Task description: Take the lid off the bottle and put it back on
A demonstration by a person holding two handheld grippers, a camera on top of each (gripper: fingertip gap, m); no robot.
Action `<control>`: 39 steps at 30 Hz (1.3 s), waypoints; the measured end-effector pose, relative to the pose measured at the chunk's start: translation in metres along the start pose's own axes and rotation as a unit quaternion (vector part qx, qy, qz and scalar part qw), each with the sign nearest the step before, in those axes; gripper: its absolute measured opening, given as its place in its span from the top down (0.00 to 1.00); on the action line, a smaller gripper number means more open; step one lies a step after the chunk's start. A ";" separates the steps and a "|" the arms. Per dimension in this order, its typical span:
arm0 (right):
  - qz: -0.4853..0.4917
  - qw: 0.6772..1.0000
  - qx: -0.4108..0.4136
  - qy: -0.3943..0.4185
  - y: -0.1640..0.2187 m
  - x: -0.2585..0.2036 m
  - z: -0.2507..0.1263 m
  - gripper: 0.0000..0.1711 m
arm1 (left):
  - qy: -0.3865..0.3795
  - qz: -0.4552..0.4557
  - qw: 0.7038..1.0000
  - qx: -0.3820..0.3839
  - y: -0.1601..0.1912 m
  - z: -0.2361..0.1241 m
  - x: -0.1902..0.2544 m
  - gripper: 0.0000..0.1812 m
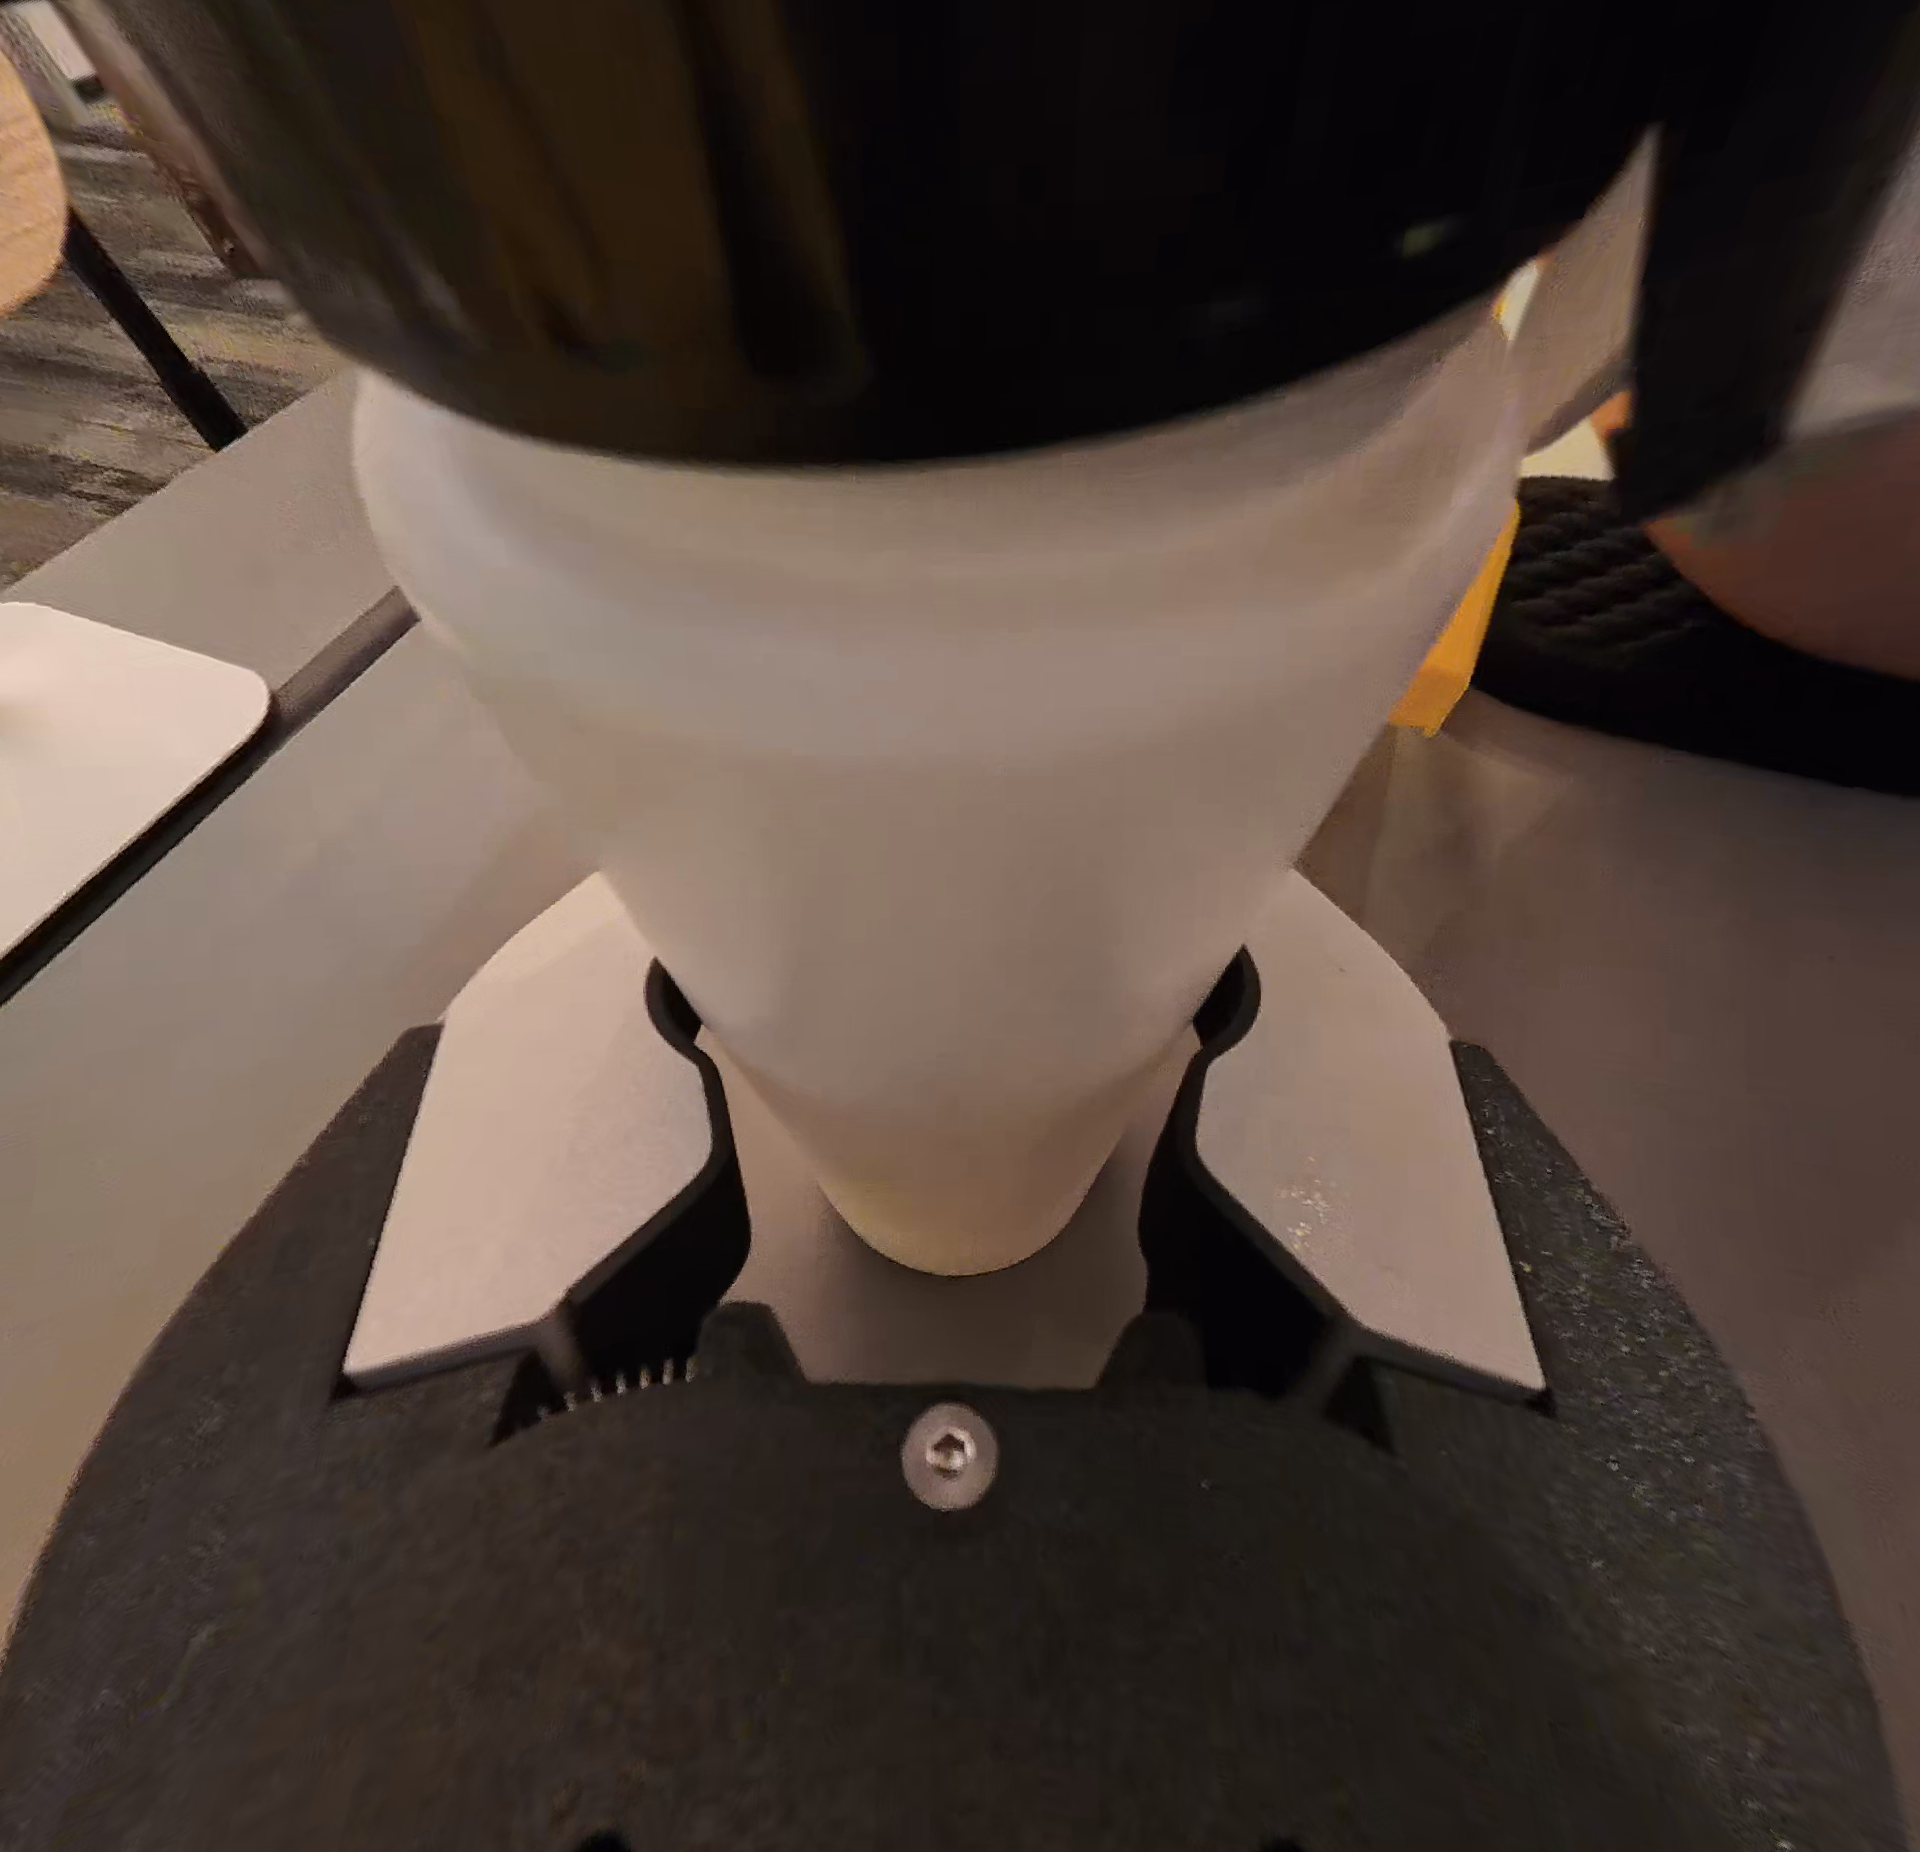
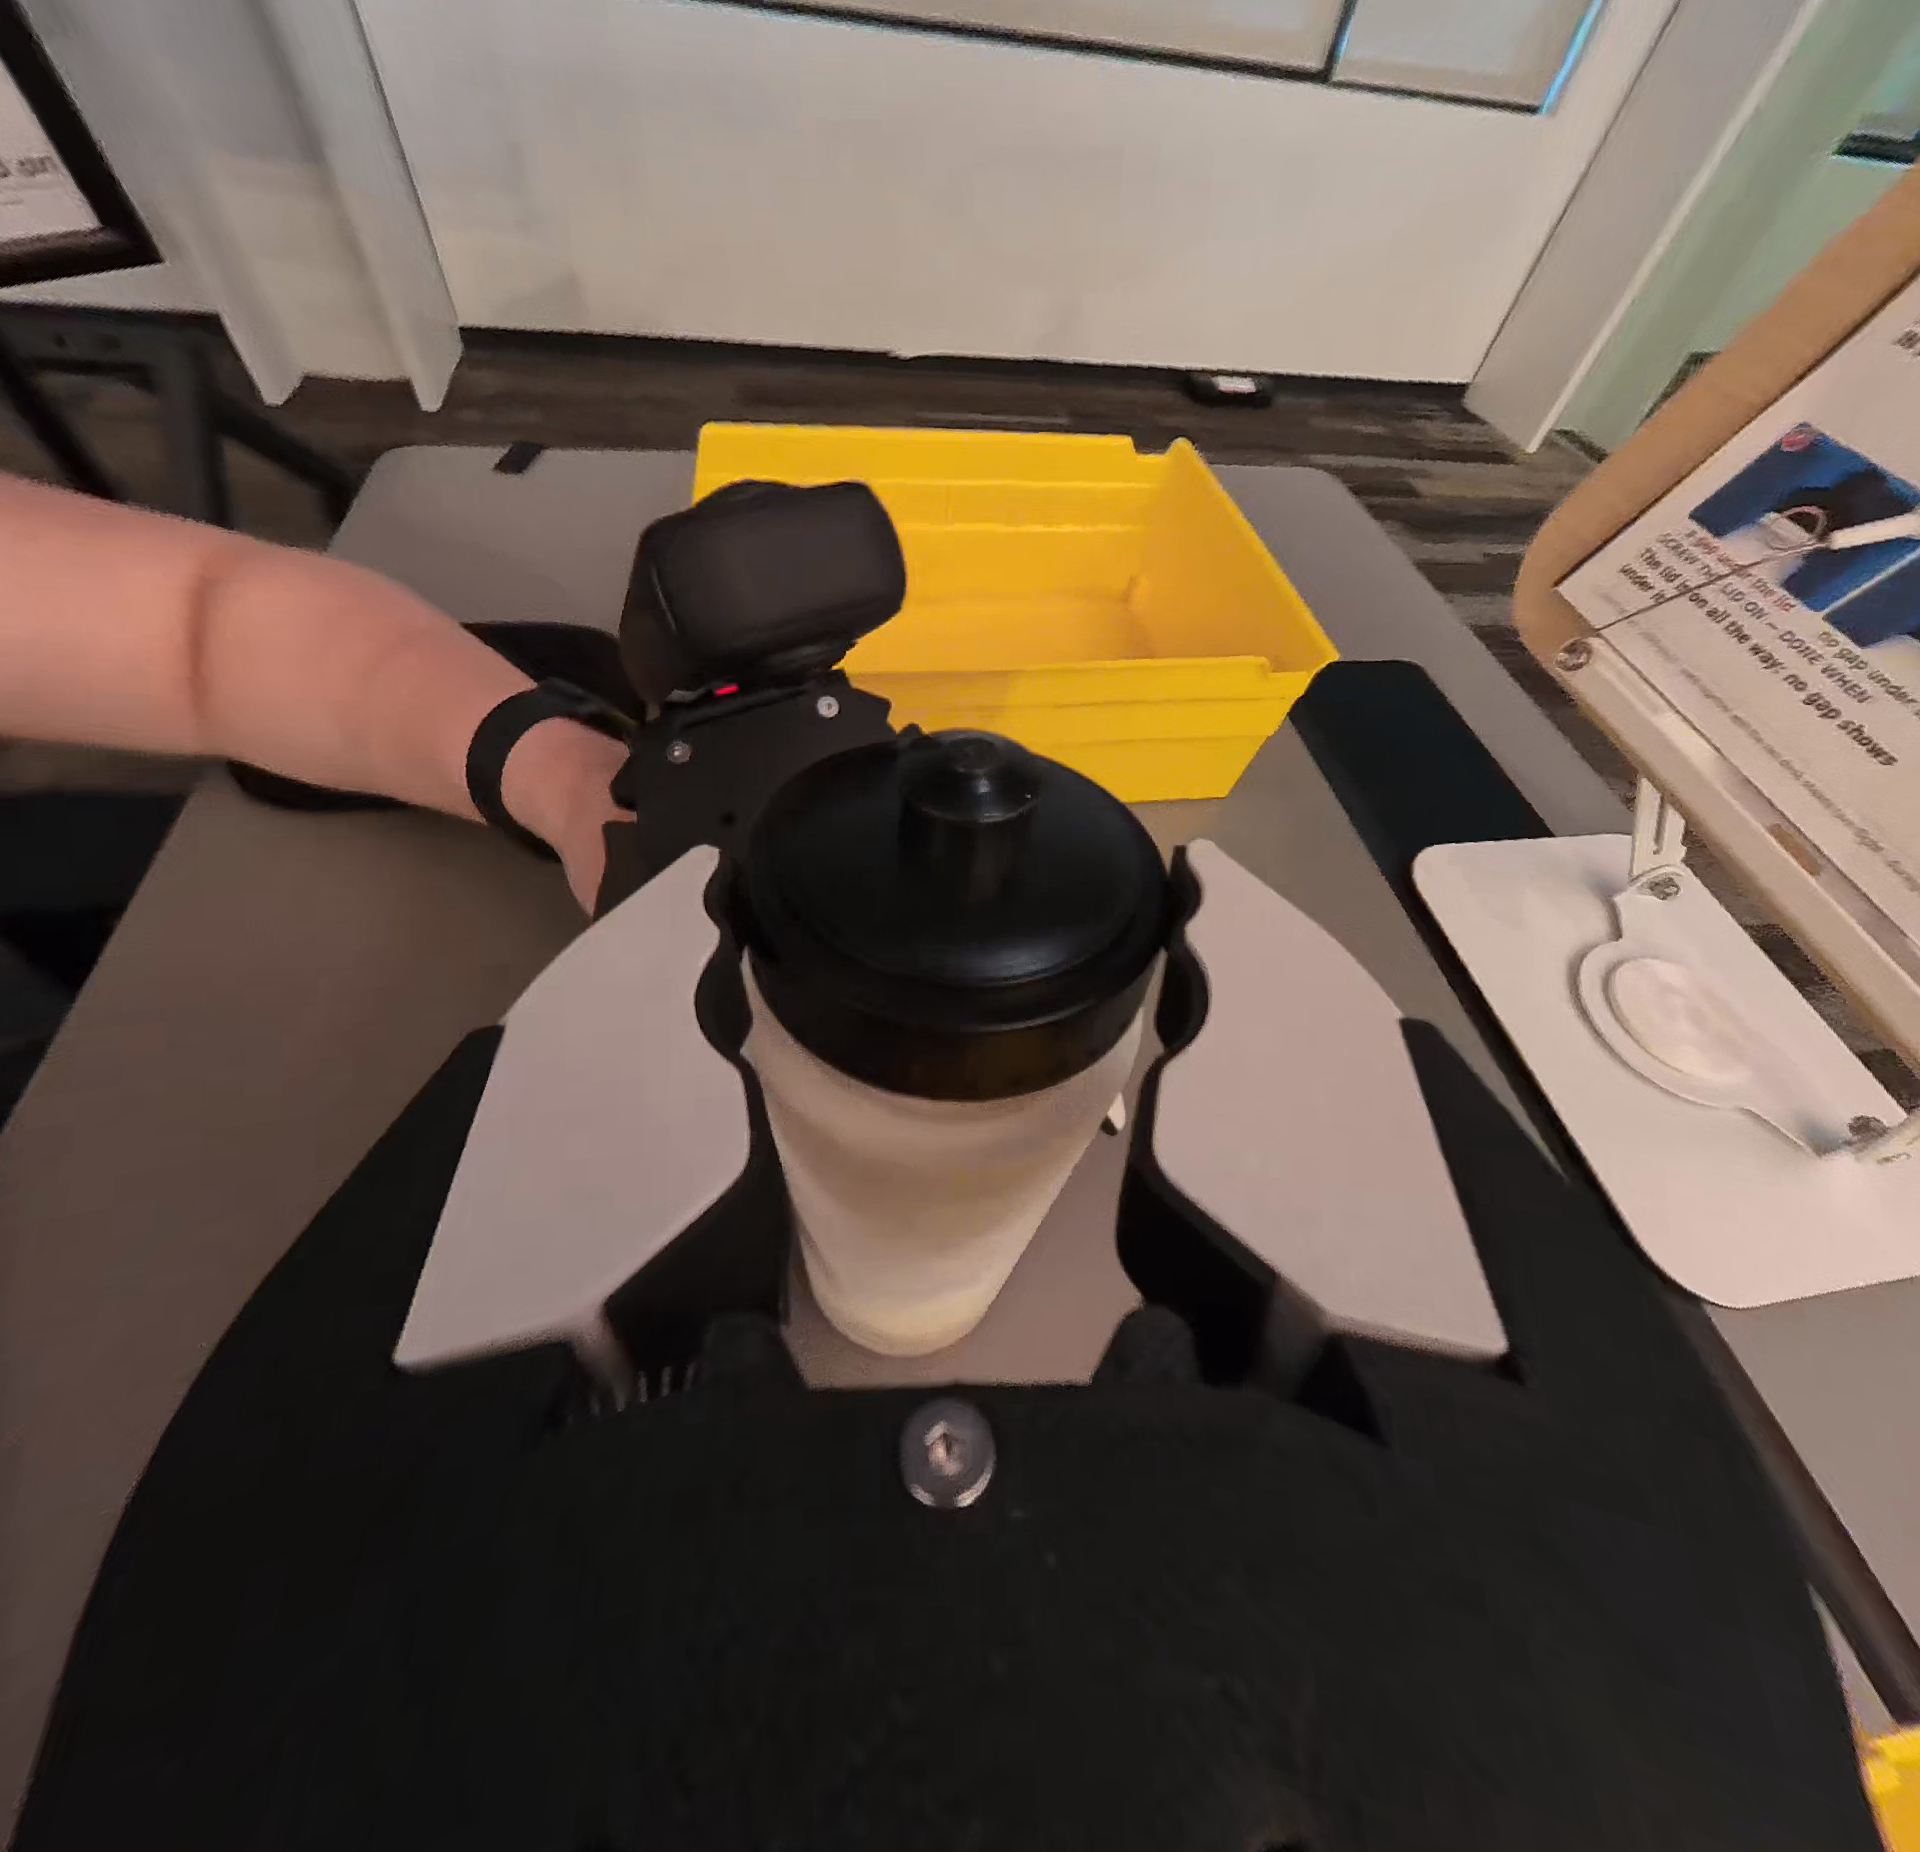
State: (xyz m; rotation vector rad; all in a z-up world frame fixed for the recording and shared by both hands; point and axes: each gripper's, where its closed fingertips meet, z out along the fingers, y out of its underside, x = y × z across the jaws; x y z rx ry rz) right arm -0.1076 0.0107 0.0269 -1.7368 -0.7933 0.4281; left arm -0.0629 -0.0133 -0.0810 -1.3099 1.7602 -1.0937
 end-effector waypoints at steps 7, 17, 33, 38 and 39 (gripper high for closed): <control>0.075 0.991 0.008 0.113 -0.002 0.017 0.012 0.55 | -0.029 -0.052 0.998 0.019 -0.001 -0.003 -0.013 0.48; 0.054 0.998 0.018 0.013 -0.005 0.006 0.000 0.50 | 0.012 -0.039 0.999 0.018 -0.001 -0.003 -0.006 0.48; 0.036 0.993 0.003 0.111 -0.003 0.013 0.013 0.56 | -0.008 -0.054 0.998 -0.007 0.000 -0.006 -0.010 0.48; 0.149 0.987 0.062 0.013 -0.013 0.021 -0.013 0.52 | 0.060 -0.117 0.991 -0.007 -0.017 -0.021 0.002 0.48; 0.157 0.985 0.069 0.008 -0.013 0.024 -0.016 0.52 | 0.070 -0.126 0.990 -0.005 -0.021 -0.024 0.004 0.48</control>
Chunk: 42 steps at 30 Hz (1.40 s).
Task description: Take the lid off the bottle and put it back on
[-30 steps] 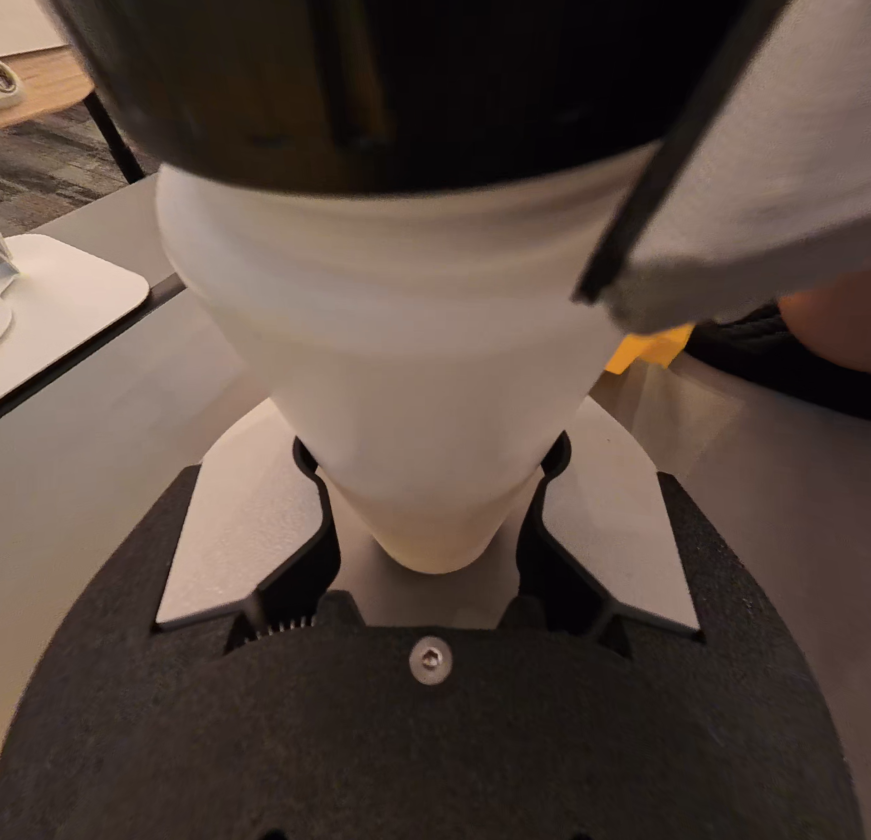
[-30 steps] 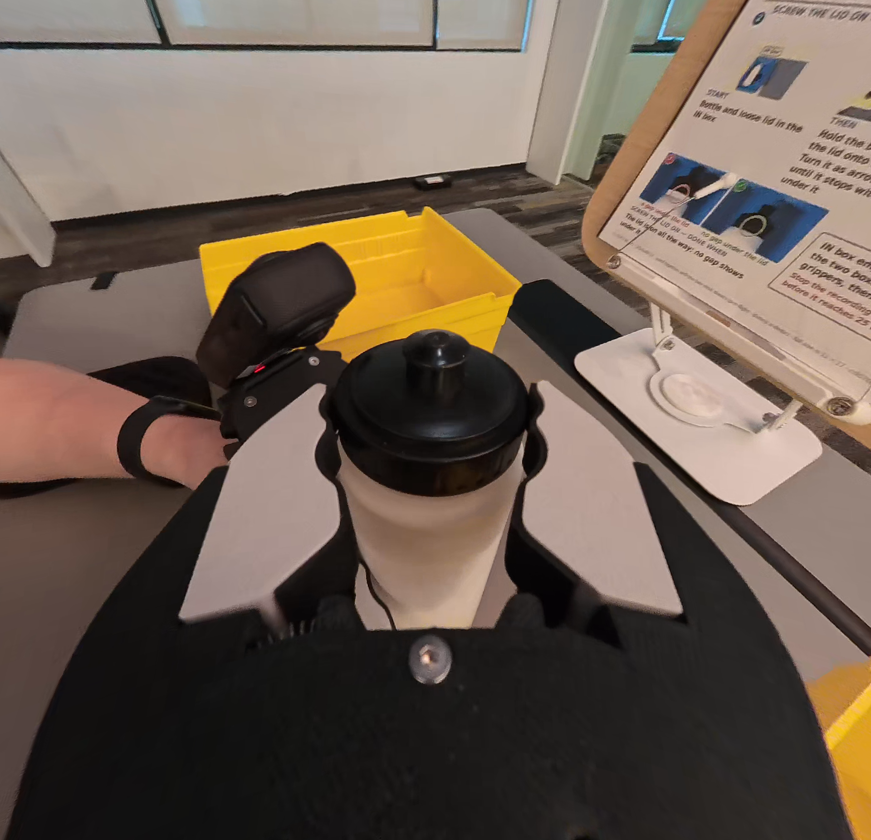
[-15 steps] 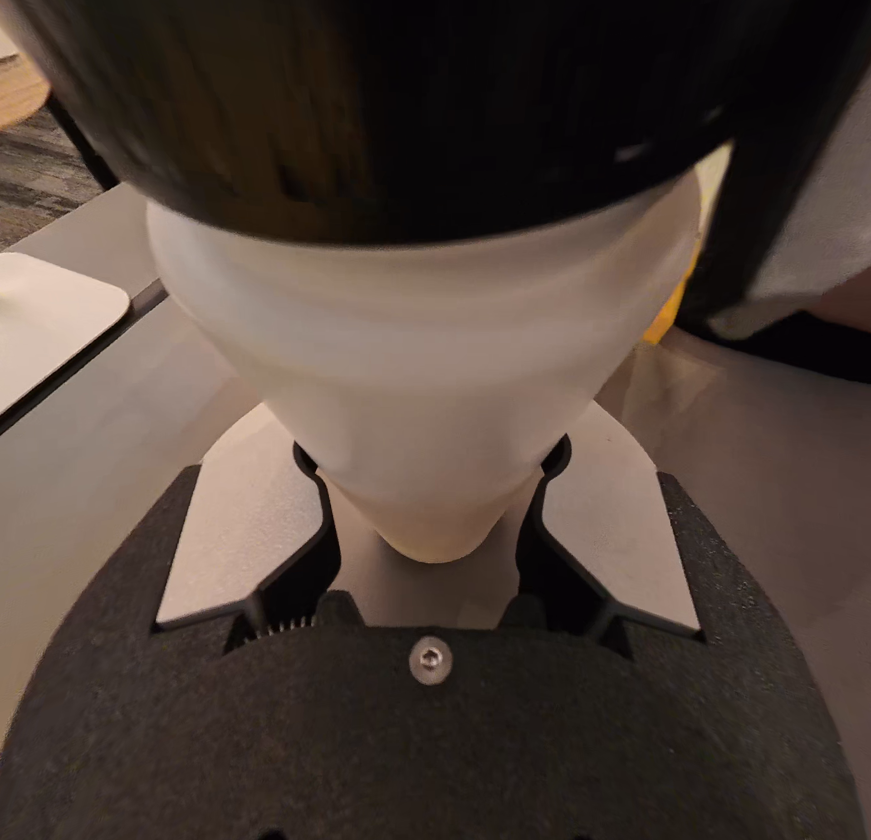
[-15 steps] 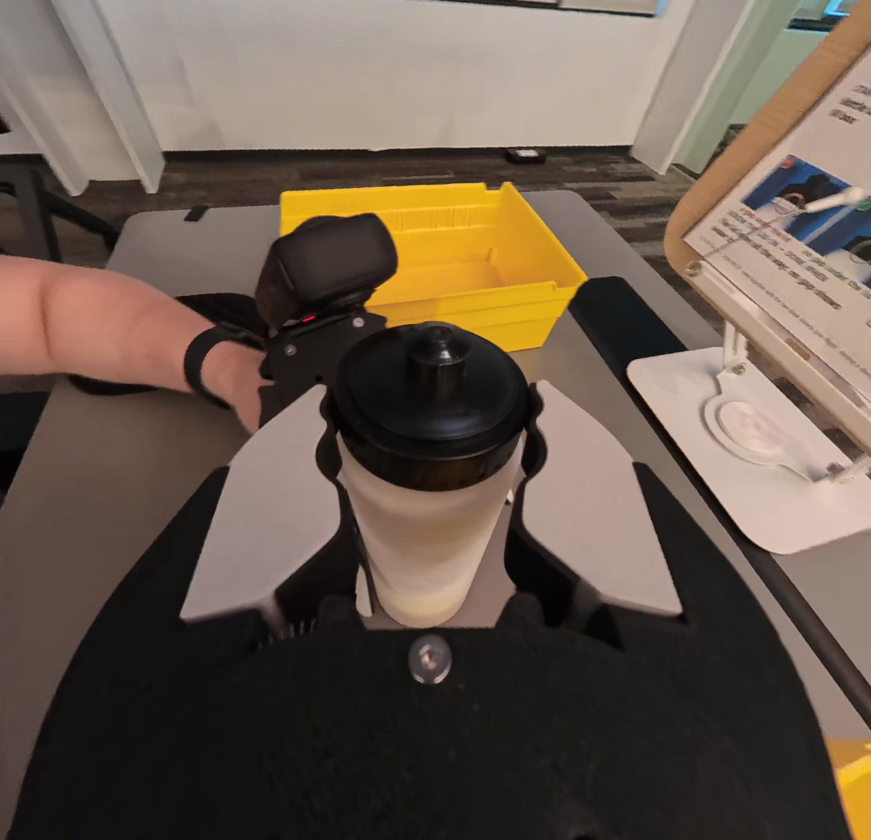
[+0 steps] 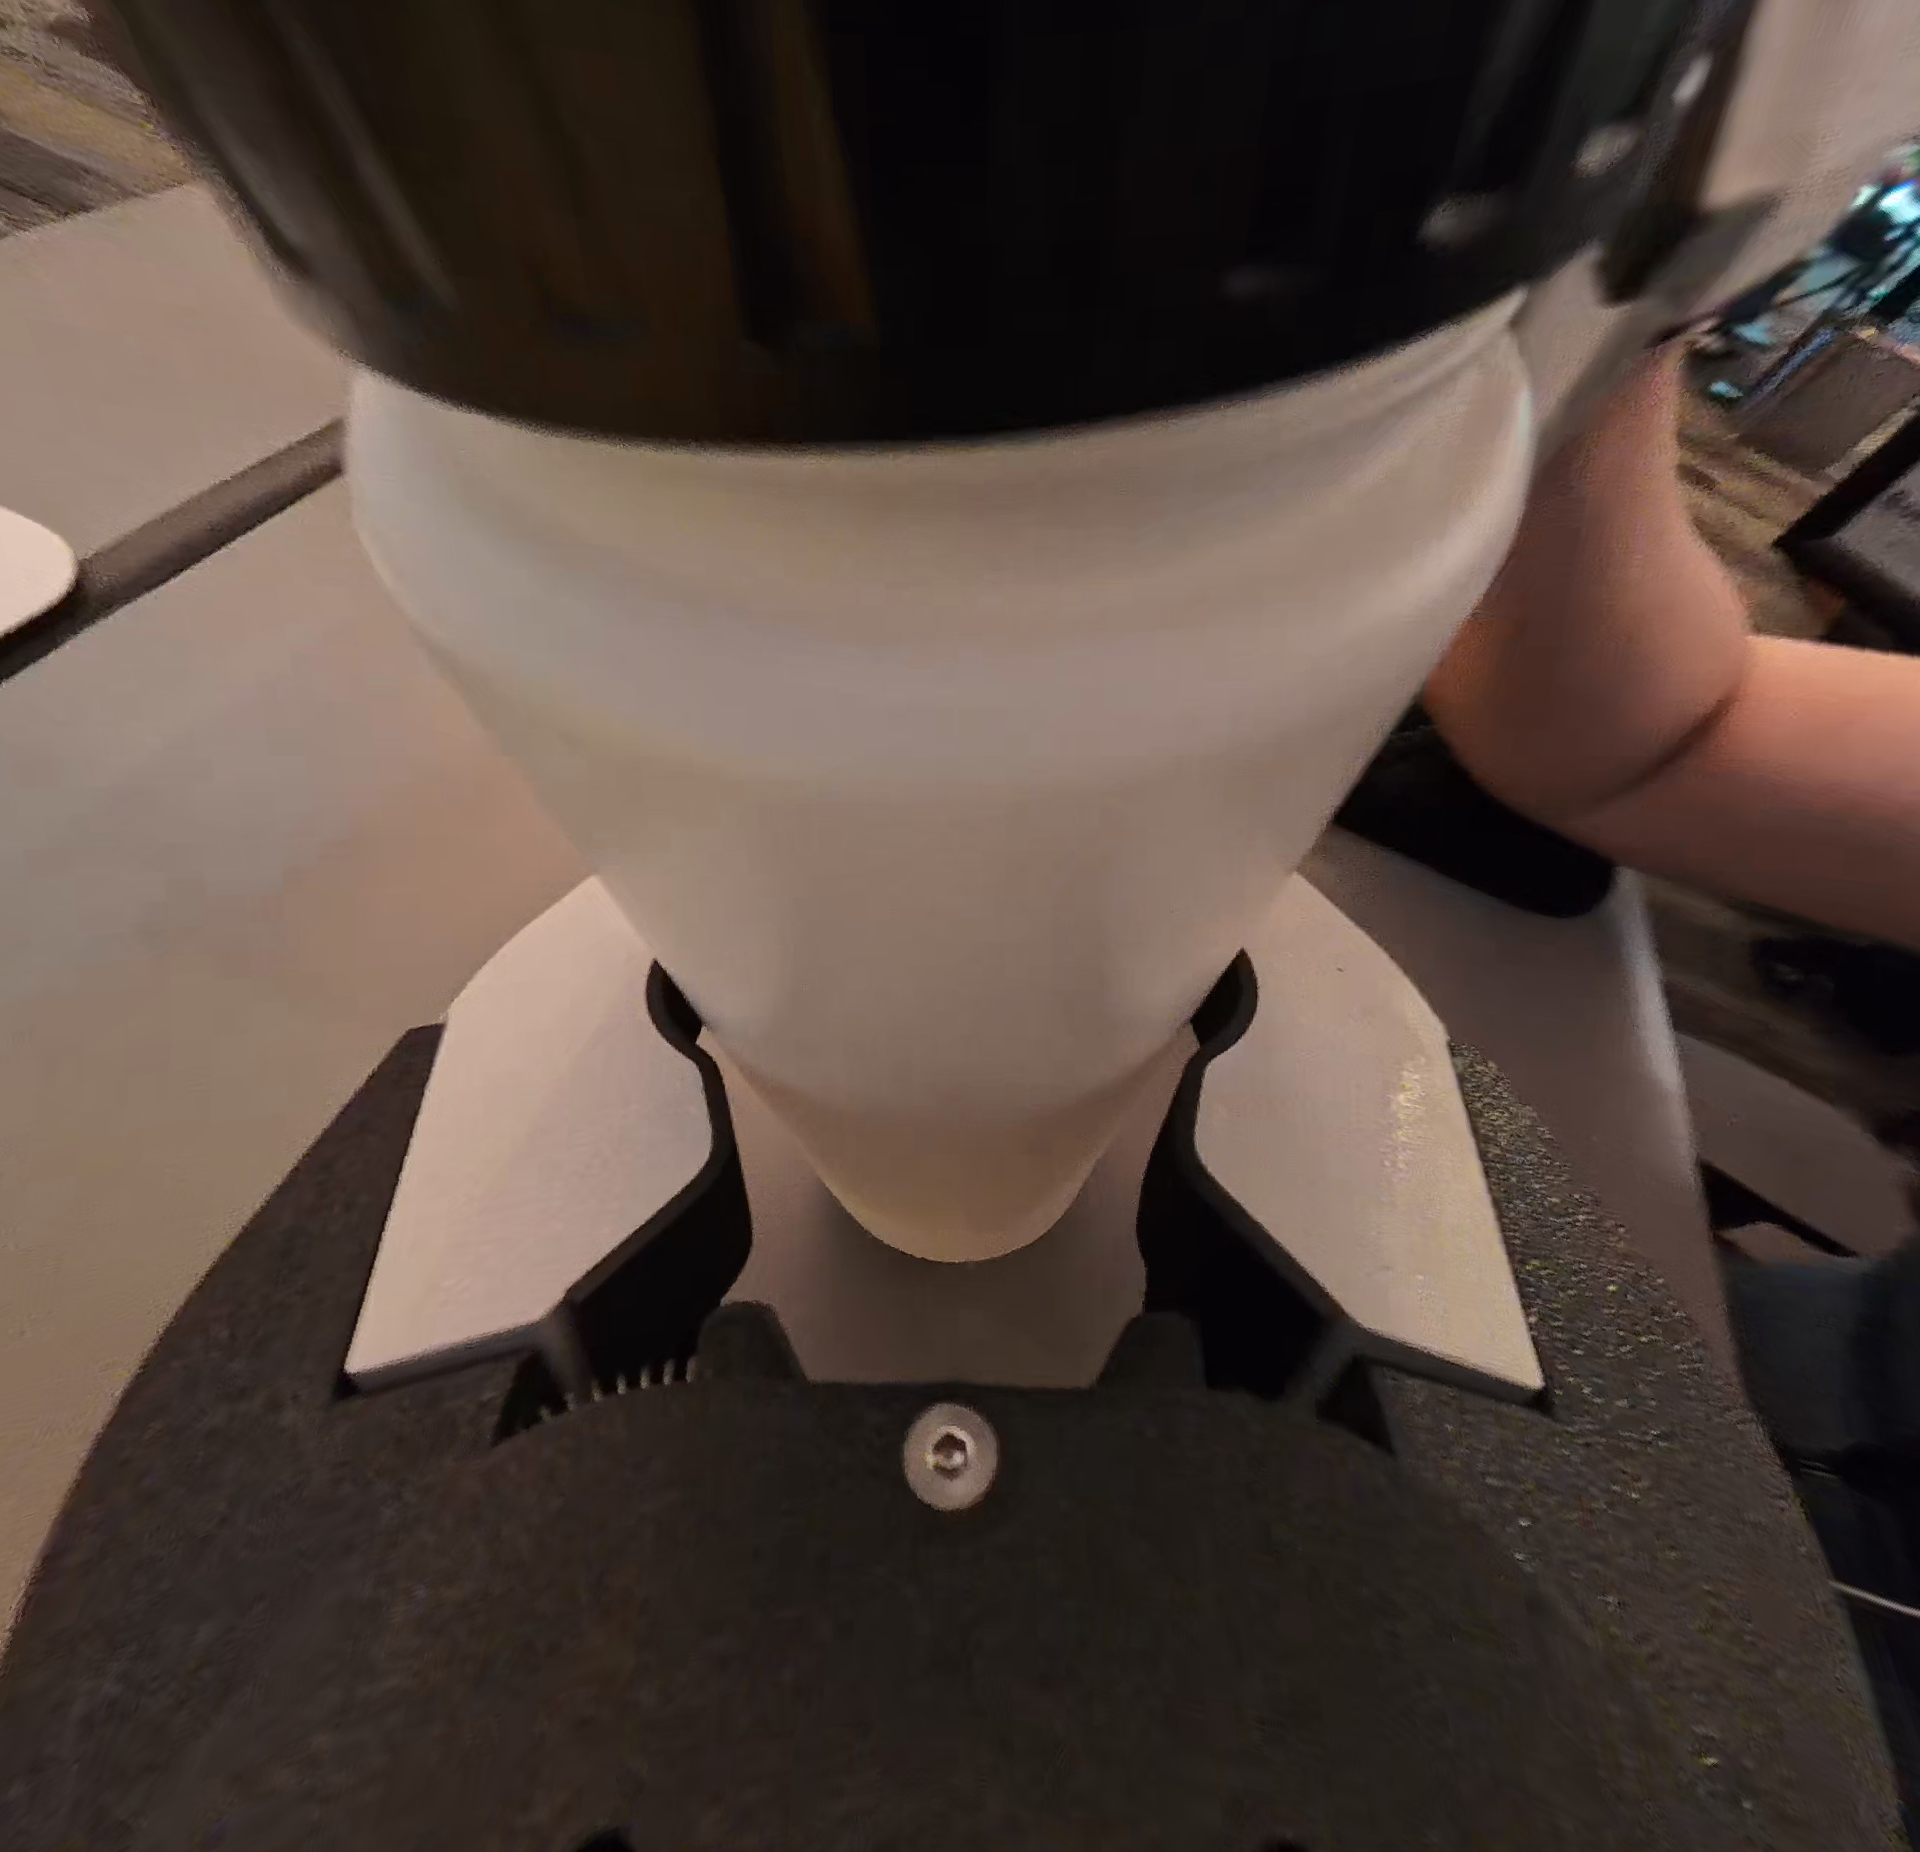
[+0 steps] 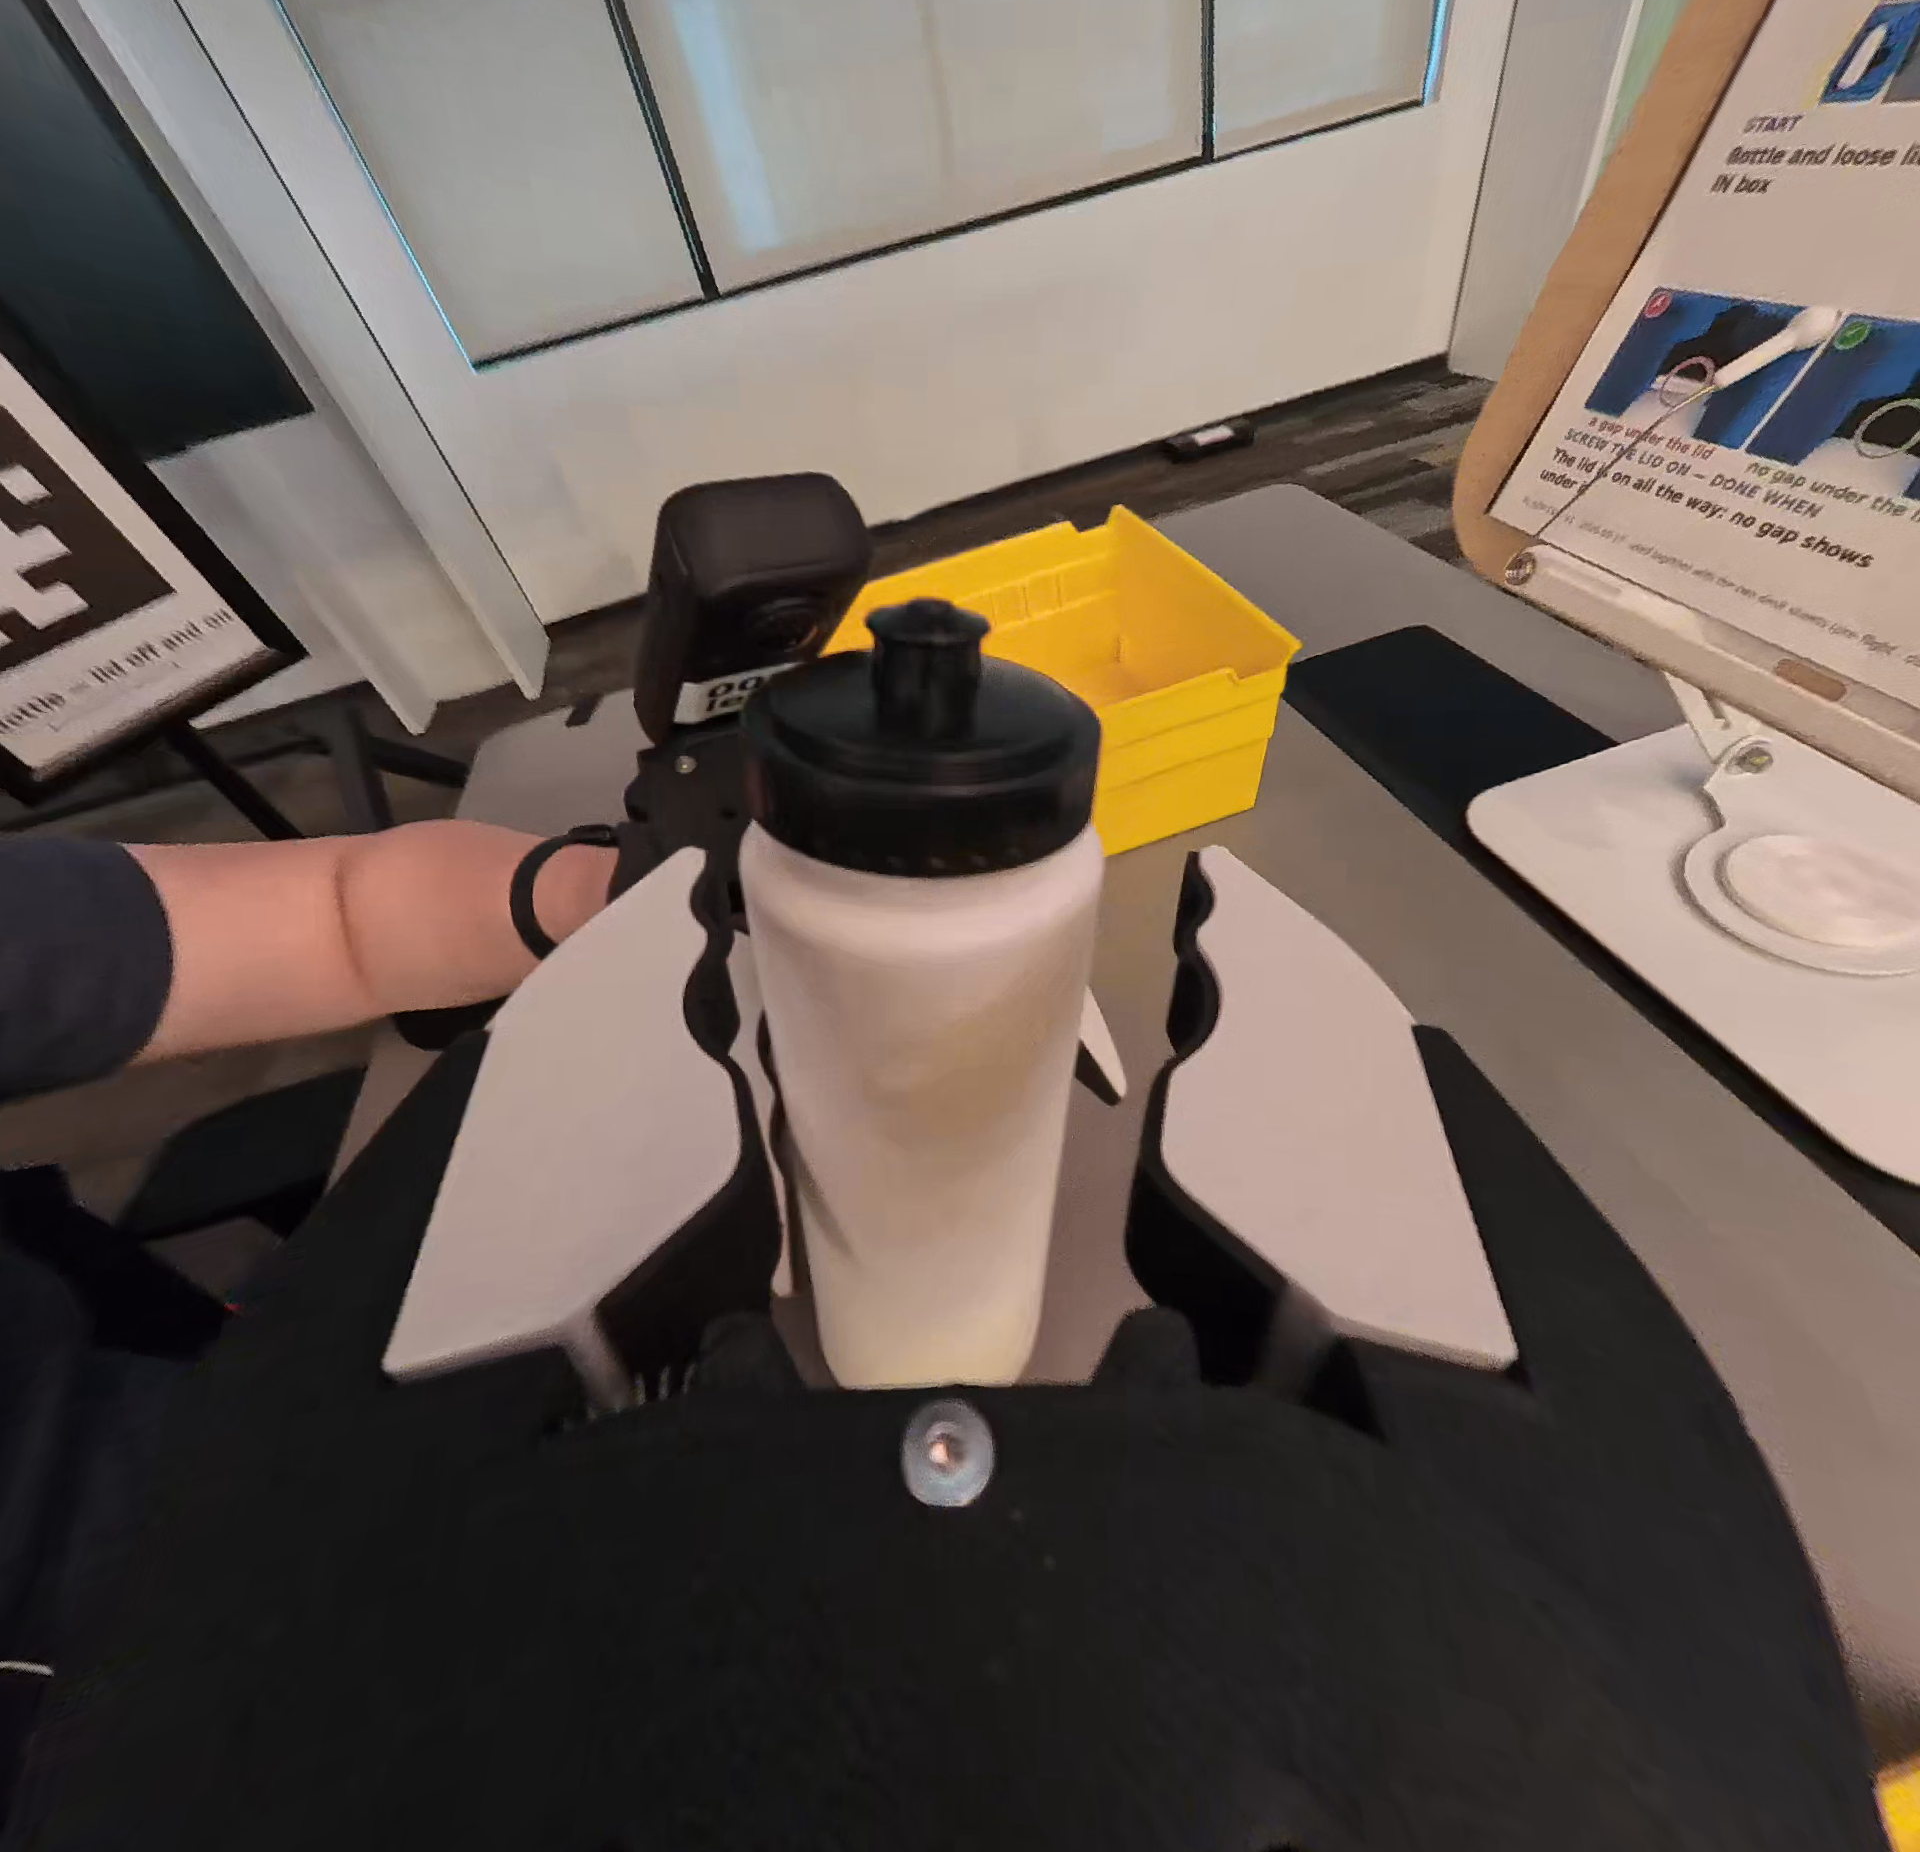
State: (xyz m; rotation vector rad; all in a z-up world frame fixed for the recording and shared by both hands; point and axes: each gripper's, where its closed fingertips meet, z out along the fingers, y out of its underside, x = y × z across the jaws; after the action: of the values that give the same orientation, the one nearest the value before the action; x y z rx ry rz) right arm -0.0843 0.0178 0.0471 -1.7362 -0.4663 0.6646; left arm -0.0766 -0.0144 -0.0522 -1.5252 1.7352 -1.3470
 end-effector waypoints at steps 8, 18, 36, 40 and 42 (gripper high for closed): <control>0.005 0.998 -0.051 -0.038 0.017 -0.006 0.003 0.51 | 0.037 -0.025 0.999 -0.021 0.000 -0.005 0.007 0.48; -0.032 0.999 -0.023 -0.033 0.003 -0.013 -0.002 0.51 | -0.081 0.086 0.993 0.009 0.014 0.017 -0.019 0.47; -0.089 0.985 -0.111 0.100 0.018 -0.001 0.008 0.57 | -0.102 0.144 0.968 0.181 -0.020 0.013 -0.018 0.48; -0.090 0.984 -0.117 0.099 0.019 -0.001 0.007 0.57 | -0.102 0.138 0.970 0.170 -0.019 0.013 -0.018 0.49; -0.089 0.986 -0.117 0.084 0.019 -0.002 0.006 0.57 | -0.091 0.137 0.973 0.165 -0.018 0.014 -0.016 0.49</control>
State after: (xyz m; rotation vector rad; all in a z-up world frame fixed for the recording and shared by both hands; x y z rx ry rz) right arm -0.0901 0.0162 0.0279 -1.9245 -0.5930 0.3426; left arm -0.0518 -0.0027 -0.0461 -1.1410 1.4599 -1.2375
